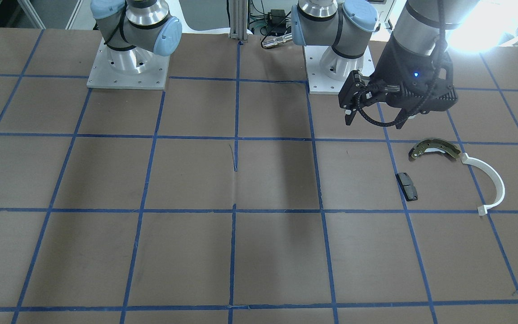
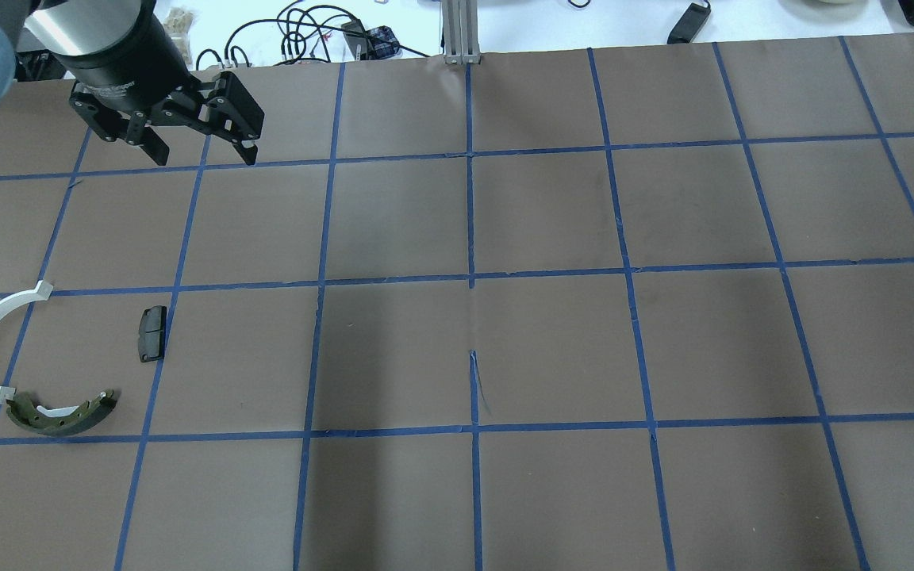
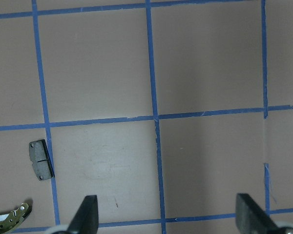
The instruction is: Place bearing gear from tray to pile
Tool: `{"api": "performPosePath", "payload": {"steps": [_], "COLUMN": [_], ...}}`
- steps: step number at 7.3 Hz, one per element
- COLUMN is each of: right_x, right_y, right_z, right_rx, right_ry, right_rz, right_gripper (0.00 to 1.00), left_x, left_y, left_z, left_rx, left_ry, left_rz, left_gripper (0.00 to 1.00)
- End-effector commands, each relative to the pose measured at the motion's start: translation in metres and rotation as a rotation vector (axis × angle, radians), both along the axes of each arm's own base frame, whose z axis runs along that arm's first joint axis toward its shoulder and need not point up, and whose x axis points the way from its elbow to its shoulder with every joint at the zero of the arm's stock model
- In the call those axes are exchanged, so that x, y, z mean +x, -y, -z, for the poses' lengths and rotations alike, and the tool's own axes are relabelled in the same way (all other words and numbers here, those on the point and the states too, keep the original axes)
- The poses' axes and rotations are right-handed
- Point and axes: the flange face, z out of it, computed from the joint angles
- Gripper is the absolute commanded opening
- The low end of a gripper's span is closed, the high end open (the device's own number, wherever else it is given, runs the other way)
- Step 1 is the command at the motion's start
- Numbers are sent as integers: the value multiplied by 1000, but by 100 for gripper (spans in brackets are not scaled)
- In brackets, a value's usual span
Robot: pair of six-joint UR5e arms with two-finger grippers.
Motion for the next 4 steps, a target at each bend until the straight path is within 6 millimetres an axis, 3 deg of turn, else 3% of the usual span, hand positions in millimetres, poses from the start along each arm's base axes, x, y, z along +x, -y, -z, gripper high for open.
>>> {"api": "performPosePath", "payload": {"steps": [1, 2, 4], "right_x": [-125, -162, -224], "right_y": [-46, -52, -68], "right_z": [8, 27, 74], "right_rx": [17, 46, 107], "right_ry": [12, 22, 61], "right_rz": [200, 225, 53], "right_gripper": [100, 100, 100], "left_x": [0, 0, 0], "left_y": [0, 0, 0], "left_z": [1, 1, 1], "left_rx": [2, 2, 0], "left_ry": [-1, 0, -1], "left_rz": [0, 0, 0], "left_gripper": [100, 100, 100]}}
